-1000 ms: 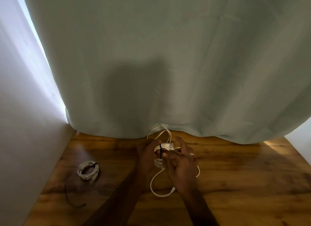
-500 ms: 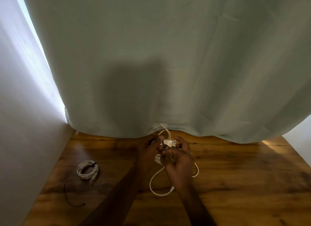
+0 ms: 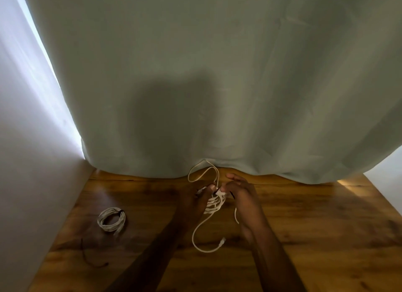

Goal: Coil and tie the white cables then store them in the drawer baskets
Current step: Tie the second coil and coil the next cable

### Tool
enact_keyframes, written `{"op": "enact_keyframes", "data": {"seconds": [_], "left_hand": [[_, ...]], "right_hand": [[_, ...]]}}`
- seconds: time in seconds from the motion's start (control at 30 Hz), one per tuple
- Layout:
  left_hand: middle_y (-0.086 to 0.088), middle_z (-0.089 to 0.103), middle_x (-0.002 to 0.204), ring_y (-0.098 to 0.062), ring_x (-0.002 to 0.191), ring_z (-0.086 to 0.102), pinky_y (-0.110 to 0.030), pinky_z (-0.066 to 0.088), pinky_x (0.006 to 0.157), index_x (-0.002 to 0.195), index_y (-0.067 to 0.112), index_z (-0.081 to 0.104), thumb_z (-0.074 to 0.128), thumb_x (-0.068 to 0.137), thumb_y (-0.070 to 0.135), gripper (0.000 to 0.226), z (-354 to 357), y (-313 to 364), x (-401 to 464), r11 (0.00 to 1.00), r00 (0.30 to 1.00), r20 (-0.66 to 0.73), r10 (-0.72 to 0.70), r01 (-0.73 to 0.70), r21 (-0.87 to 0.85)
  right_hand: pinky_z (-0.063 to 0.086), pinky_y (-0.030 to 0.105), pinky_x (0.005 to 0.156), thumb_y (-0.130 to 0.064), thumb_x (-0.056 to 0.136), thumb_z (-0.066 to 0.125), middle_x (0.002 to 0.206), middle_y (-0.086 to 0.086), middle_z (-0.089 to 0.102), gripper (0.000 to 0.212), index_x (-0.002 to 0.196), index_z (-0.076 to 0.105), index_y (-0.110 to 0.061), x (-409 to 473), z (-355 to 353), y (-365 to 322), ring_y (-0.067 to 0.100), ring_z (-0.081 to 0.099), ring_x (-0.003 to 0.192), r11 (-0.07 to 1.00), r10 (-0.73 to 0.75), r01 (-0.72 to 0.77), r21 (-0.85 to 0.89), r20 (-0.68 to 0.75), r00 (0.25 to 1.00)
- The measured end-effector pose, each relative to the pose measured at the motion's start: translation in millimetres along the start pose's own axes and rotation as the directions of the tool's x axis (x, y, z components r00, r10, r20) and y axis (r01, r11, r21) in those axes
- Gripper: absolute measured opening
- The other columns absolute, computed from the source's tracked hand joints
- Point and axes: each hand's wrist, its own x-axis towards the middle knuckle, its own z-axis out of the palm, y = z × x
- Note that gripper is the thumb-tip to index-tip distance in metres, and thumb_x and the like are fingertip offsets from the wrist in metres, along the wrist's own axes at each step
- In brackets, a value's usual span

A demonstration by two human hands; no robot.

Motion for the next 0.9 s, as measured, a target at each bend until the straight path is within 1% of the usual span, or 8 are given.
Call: {"op": "enact_keyframes", "data": {"seconds": [0.07, 0.17, 0.33, 0.43, 0.53, 0.67, 0.8, 0.9], "left_hand": [[-0.004, 0.074, 0.082, -0.016, 0.081, 0.071, -0.028, 0.054, 0.071, 0.093, 0.01, 0.074, 0.061, 0.096, 0.011, 0.014, 1, -1, -1, 0.999, 0.999, 0.02, 0.038, -0.037, -0.014], [-0.005, 0.075, 0.089, -0.021, 0.087, 0.073, -0.038, 0.057, 0.077, 0.099, 0.009, 0.074, 0.07, 0.089, 0.02, 0.015, 4, -4, -2, 0.999, 0.999, 0.032, -0.017, 0.019, -0.047], [0.003, 0.075, 0.083, -0.011, 0.08, 0.072, -0.029, 0.057, 0.074, 0.086, 0.022, 0.074, 0.073, 0.086, 0.013, 0.01, 7, 2, 1, 0.996, 0.996, 0.009, -0.083, 0.084, -0.016], [0.003, 0.074, 0.077, -0.01, 0.076, 0.07, -0.022, 0.054, 0.07, 0.077, 0.022, 0.073, 0.07, 0.087, 0.007, 0.019, 5, 4, 4, 0.994, 0.994, -0.011, -0.105, 0.105, -0.014], [0.005, 0.073, 0.074, -0.009, 0.075, 0.07, -0.018, 0.051, 0.068, 0.072, 0.027, 0.073, 0.07, 0.086, 0.007, 0.025, 0, 5, 6, 0.985, 0.985, -0.037, -0.171, 0.169, -0.046], [0.002, 0.072, 0.07, -0.014, 0.071, 0.07, -0.023, 0.052, 0.065, 0.071, 0.021, 0.074, 0.071, 0.086, 0.007, 0.02, -4, 3, 8, 0.938, 0.951, -0.001, -0.311, 0.306, -0.162], [0.002, 0.065, 0.059, -0.01, 0.057, 0.062, -0.02, 0.047, 0.057, 0.071, 0.009, 0.071, 0.064, 0.086, -0.002, 0.02, -5, 9, 14, 0.885, 0.925, 0.063, -0.374, 0.376, -0.275], [0.002, 0.058, 0.053, -0.005, 0.048, 0.054, -0.015, 0.041, 0.048, 0.069, 0.002, 0.064, 0.058, 0.089, -0.004, 0.021, -5, 15, 16, 0.857, 0.925, 0.13, -0.358, 0.381, -0.347]], "right_hand": [[0.051, 0.039, 0.09, -0.008, 0.077, 0.068, 0.113, -0.009, 0.07, 0.026, 0.102, 0.075, -0.012, 5, 1, -6, 0.014, 0.064, 0.107, 0.998, 0.057, -0.057, 0.014, -0.003, 0.998], [0.054, 0.049, 0.093, -0.009, 0.073, 0.066, 0.107, 0.004, 0.074, 0.017, 0.079, 0.079, -0.017, 14, 2, -9, 0.026, 0.068, 0.103, 0.988, 0.148, -0.148, 0.054, -0.001, 0.989], [0.051, 0.044, 0.085, -0.017, 0.076, 0.068, 0.092, 0.003, 0.073, 0.013, 0.066, 0.076, -0.015, 20, 3, -9, 0.028, 0.064, 0.101, 0.992, 0.12, -0.12, 0.026, -0.014, 0.993], [0.052, 0.04, 0.089, -0.037, 0.091, 0.069, 0.099, -0.004, 0.074, 0.023, 0.076, 0.075, -0.02, 15, 1, -13, 0.018, 0.066, 0.103, 0.989, -0.039, 0.022, -0.147, -0.112, 0.993], [0.043, 0.037, 0.094, -0.048, 0.087, 0.07, 0.11, -0.02, 0.062, 0.015, 0.095, 0.066, -0.036, 13, -6, -12, 0.017, 0.056, 0.12, 0.85, -0.372, 0.256, -0.46, -0.18, 0.911], [0.035, 0.06, 0.106, -0.056, 0.083, 0.059, 0.142, -0.016, 0.052, 0.021, 0.104, 0.062, -0.051, 19, -16, -4, 0.015, 0.044, 0.136, 0.577, -0.623, 0.467, -0.67, 0.008, 0.782], [0.037, 0.063, 0.102, -0.034, 0.089, 0.068, 0.132, -0.028, 0.059, 0.03, 0.113, 0.067, -0.051, 36, -26, 7, 0.003, 0.048, 0.131, 0.528, -0.556, 0.638, -0.561, 0.339, 0.759], [0.041, 0.062, 0.1, -0.044, 0.088, 0.065, 0.123, -0.032, 0.064, 0.023, 0.109, 0.069, -0.053, 47, -29, 13, 0.002, 0.054, 0.126, 0.506, -0.545, 0.678, -0.533, 0.412, 0.73]]}}
